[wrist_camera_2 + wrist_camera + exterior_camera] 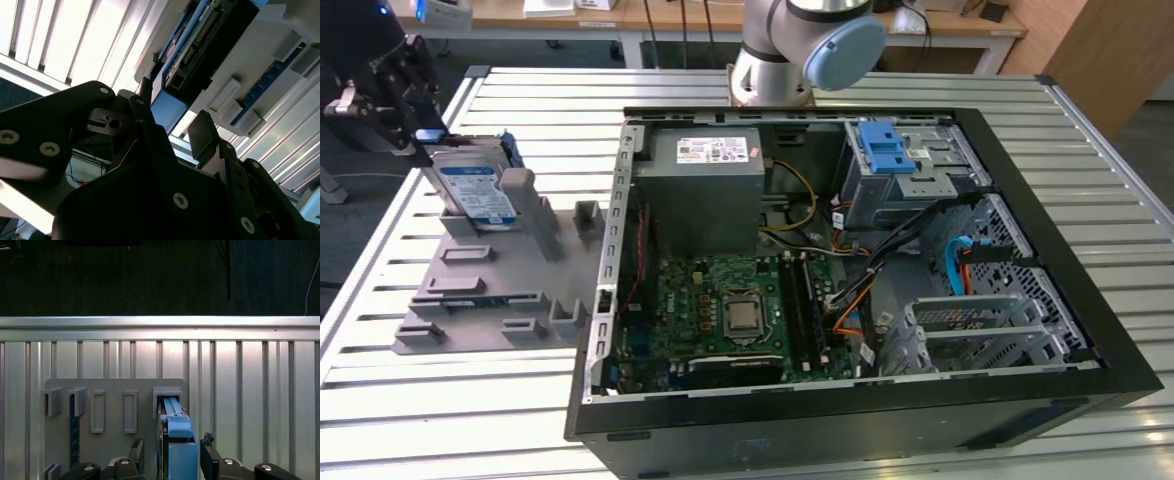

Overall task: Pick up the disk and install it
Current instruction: 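Pick up the disk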

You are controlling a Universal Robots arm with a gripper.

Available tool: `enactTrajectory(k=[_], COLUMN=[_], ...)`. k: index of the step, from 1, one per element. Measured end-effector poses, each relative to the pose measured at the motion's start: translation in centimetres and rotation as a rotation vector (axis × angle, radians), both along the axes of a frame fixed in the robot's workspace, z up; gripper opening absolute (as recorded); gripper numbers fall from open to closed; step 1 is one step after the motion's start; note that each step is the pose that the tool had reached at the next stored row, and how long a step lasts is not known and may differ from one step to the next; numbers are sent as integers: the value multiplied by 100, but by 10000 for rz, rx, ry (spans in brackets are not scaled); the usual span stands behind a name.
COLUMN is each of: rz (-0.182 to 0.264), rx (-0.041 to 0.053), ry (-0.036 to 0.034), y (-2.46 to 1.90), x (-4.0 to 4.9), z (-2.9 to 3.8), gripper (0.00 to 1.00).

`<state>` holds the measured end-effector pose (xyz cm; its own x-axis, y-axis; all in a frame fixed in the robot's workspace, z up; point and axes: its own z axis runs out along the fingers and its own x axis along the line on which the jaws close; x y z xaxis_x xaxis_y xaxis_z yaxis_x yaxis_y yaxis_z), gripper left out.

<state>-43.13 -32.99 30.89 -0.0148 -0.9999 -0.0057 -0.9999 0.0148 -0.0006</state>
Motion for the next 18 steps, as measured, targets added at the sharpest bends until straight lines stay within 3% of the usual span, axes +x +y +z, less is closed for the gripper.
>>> enactTrajectory(k=[9, 11, 12, 18], rz=[-2, -1, 0, -1], rx=[0, 0, 0, 0], ry=[1, 0, 2, 0], y=[14, 21, 21, 22], x=[-2, -3, -4, -7], z=[-51, -57, -59, -108], gripper=[56, 55, 48, 48])
